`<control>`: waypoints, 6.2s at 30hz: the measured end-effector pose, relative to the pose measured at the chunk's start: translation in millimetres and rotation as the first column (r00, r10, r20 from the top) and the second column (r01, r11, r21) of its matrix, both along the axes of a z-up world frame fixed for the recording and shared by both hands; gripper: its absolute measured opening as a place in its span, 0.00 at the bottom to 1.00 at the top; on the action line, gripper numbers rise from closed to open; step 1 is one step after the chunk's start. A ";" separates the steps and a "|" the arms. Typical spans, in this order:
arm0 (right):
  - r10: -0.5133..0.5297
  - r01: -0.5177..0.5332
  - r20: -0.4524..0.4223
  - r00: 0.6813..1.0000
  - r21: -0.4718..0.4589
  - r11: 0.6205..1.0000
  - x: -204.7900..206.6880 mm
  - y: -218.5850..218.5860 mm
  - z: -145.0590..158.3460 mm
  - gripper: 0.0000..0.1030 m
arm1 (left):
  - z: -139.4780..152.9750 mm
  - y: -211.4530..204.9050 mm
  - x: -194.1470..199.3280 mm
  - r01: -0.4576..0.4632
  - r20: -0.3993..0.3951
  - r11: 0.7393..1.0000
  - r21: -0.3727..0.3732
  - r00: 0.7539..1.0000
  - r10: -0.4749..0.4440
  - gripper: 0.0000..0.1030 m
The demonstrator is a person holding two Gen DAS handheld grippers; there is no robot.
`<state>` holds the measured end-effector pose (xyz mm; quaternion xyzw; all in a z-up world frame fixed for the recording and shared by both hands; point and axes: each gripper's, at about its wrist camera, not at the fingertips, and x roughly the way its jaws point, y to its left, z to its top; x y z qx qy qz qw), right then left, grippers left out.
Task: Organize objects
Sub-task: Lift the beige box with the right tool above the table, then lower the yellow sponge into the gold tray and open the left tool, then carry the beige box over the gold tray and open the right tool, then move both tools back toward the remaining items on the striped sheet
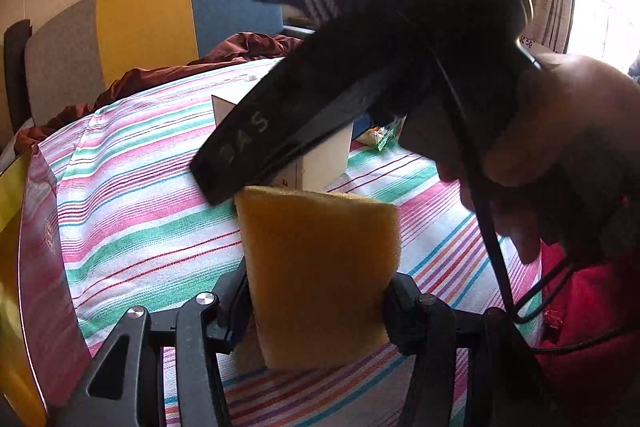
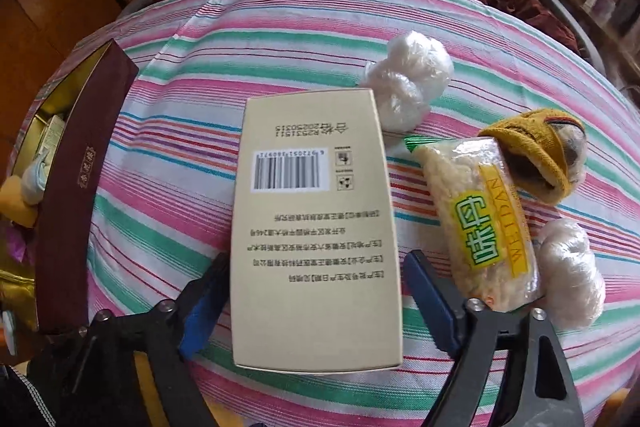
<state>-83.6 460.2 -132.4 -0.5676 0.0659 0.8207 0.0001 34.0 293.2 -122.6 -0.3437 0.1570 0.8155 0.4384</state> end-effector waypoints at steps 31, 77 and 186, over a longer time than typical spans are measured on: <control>0.020 -0.008 -0.079 0.997 0.154 0.988 11.6 -5.8 9.0 0.50 | 87.0 -59.3 -7.4 -0.081 0.048 0.987 0.136 0.996 0.075 0.48; 0.021 0.005 -0.083 0.996 0.298 0.955 13.5 -9.8 11.5 0.79 | 50.3 -301.6 -66.5 -0.639 0.067 0.767 -0.058 0.764 0.641 0.65; -0.709 0.633 -0.227 0.667 -0.328 0.701 87.9 156.9 81.4 1.00 | 86.8 -50.8 -50.8 -0.242 0.013 0.965 -0.105 0.970 0.245 0.62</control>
